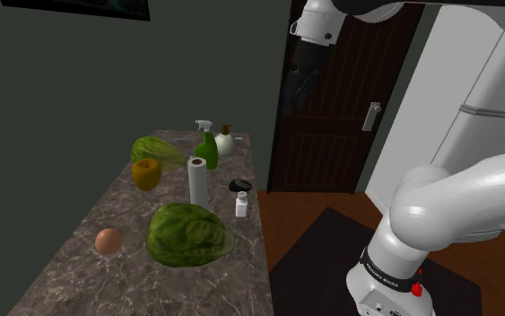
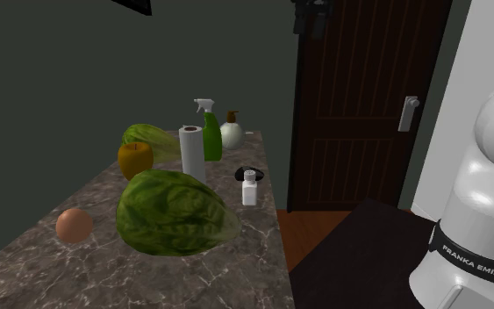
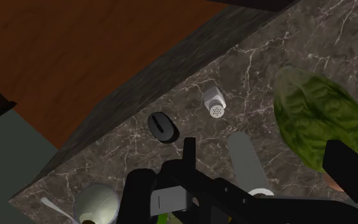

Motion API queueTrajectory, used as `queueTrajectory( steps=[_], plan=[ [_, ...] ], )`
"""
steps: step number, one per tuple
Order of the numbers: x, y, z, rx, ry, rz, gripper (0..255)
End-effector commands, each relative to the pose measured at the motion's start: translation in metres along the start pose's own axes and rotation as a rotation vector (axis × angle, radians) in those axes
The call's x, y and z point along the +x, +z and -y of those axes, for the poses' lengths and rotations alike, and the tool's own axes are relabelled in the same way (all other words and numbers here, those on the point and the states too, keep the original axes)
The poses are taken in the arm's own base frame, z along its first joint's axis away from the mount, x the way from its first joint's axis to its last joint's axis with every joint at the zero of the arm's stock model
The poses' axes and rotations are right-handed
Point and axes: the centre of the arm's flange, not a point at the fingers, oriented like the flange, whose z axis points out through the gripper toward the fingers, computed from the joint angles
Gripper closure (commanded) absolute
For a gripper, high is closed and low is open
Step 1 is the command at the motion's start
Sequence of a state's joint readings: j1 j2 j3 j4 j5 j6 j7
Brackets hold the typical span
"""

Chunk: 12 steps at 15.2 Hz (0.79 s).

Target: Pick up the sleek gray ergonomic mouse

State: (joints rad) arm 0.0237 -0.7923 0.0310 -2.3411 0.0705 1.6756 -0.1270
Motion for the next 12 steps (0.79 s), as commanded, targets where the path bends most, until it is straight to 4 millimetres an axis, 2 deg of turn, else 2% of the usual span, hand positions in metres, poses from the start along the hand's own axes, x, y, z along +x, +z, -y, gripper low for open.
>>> queueTrajectory(
  steps=[1,12],
  plan=[
    [0.0,0.0,0.0,0.0,0.0,0.0,0],
    [0.054,0.125,-0.059,0.048,-0.074,0.005,0]
  ],
)
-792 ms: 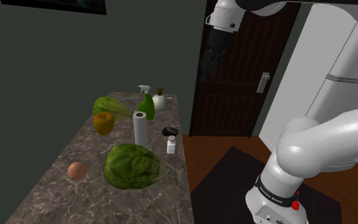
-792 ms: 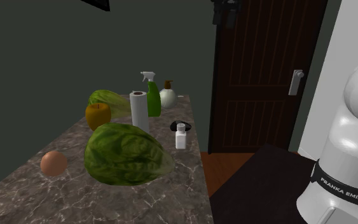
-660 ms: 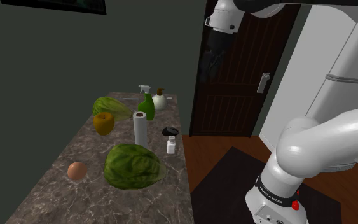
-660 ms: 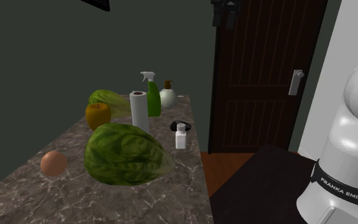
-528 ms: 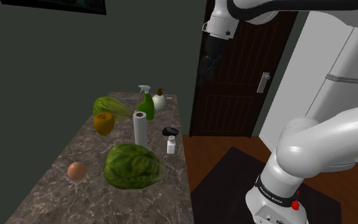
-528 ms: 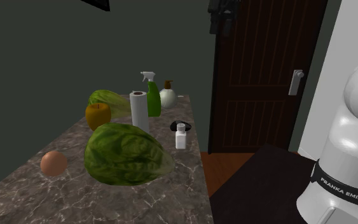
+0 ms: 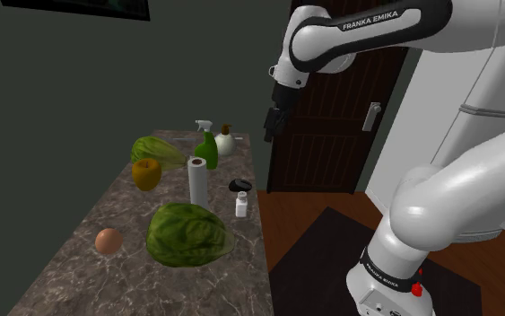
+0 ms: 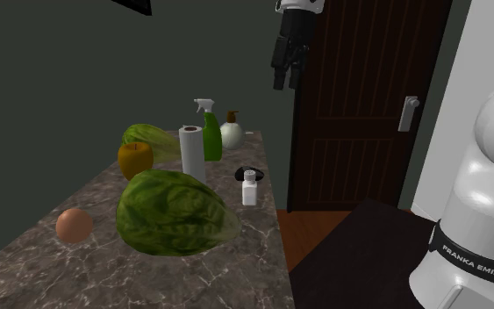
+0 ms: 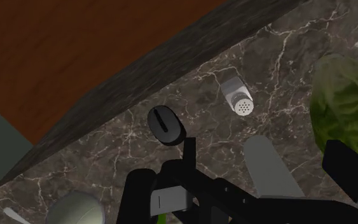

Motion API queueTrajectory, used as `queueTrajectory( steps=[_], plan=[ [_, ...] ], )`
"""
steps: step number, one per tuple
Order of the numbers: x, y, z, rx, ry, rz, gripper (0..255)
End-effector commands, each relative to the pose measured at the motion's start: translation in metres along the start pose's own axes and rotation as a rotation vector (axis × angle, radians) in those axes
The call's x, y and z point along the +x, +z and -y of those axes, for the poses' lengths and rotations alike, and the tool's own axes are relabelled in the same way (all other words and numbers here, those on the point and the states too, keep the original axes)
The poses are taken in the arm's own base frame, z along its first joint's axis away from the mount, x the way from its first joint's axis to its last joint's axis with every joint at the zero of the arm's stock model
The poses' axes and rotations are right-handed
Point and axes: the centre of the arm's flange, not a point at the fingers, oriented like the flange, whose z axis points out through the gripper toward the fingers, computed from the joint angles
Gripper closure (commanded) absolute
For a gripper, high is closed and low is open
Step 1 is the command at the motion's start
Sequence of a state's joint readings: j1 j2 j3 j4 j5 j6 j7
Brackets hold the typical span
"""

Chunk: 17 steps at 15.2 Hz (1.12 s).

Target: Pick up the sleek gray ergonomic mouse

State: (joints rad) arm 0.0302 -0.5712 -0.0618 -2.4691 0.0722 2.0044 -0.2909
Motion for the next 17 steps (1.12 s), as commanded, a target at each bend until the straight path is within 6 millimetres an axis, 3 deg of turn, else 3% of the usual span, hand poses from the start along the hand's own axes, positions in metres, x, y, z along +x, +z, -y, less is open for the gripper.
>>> queueTrajectory(
  steps=[1,17],
  plan=[
    [0.008,0.022,-0.012,0.008,-0.014,-0.001,0],
    [0.089,0.205,-0.092,0.077,-0.121,0.006,0]
  ],
)
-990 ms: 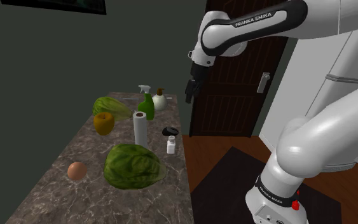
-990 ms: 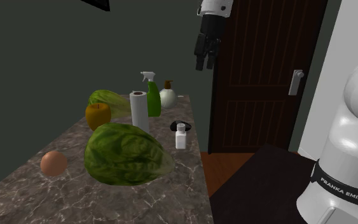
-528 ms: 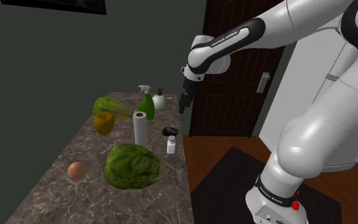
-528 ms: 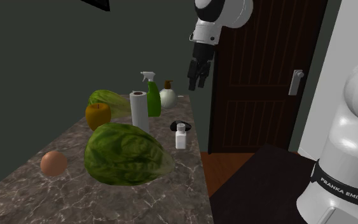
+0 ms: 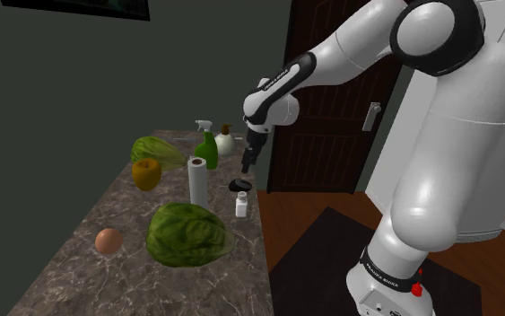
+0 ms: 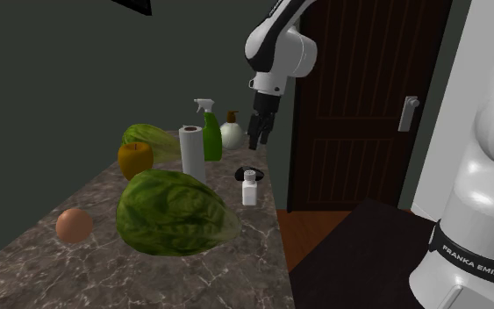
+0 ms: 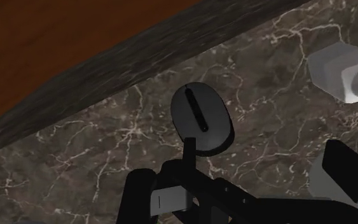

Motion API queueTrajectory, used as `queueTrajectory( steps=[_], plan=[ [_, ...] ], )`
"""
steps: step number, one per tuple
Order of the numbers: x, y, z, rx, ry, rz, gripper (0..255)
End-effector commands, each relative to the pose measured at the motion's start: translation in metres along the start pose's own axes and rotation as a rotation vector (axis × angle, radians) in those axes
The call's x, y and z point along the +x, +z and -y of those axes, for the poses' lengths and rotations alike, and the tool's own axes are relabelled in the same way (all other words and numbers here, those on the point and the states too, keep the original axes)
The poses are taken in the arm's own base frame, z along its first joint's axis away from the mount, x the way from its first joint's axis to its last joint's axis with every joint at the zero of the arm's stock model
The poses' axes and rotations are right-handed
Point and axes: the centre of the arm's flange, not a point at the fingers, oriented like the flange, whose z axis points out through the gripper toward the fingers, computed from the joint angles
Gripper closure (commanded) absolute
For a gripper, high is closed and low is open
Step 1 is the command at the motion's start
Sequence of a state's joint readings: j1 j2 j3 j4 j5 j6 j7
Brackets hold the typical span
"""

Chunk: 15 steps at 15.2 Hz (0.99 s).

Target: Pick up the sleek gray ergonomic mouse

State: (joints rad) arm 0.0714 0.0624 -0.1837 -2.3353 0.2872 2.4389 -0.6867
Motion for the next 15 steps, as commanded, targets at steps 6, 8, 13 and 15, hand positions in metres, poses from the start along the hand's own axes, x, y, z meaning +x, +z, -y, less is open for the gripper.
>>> queueTrajectory(
  steps=[6,8,13,15],
  plan=[
    [0.03,0.07,-0.033,0.027,-0.043,0.002,0],
    [0.028,0.081,-0.034,0.027,-0.043,0.002,0],
    [0.024,0.11,-0.038,0.027,-0.043,0.002,0],
    [0.024,0.11,-0.038,0.027,-0.043,0.002,0]
  ],
)
